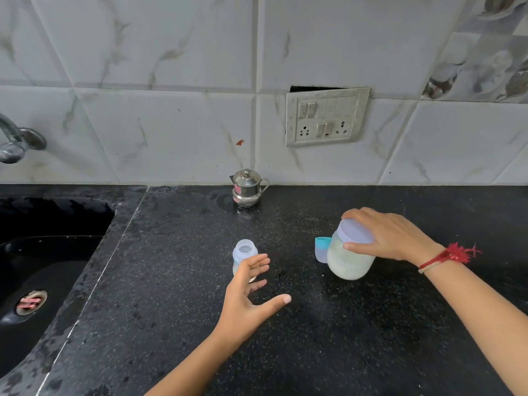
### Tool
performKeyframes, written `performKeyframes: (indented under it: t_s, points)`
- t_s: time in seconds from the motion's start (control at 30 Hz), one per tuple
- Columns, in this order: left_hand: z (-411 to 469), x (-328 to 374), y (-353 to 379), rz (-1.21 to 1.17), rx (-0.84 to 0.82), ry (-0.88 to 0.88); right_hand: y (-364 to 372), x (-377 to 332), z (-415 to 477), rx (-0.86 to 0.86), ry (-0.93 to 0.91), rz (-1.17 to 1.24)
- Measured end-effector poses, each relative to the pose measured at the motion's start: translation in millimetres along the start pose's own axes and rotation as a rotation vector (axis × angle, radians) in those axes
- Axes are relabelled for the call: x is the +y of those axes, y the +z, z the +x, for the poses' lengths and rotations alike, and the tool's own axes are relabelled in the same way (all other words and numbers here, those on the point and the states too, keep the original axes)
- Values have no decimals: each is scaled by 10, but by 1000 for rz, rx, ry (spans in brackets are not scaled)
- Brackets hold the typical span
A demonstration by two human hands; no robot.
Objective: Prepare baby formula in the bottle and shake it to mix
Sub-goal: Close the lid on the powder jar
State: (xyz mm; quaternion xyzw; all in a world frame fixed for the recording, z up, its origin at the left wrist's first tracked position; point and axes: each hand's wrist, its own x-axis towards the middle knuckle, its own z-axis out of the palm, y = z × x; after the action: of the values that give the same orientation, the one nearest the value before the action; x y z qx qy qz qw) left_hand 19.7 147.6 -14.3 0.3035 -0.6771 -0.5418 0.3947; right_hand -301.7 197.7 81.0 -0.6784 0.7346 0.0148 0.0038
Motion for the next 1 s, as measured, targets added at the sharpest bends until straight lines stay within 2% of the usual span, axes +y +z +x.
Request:
performKeyframes:
  t_s: [0.4,0.6,0.77,1.0]
  points:
    - [86,18,-94,48,170,122,-429,295,470,21,-42,131]
    - [148,-9,-170,79,246,139,-495,373,1036,119,18,163]
    - [201,-48,-260,123,308,122,-290,280,1742,105,98,233]
    - [269,-110,-367,177,371,105,163,151,2442,1,229,304]
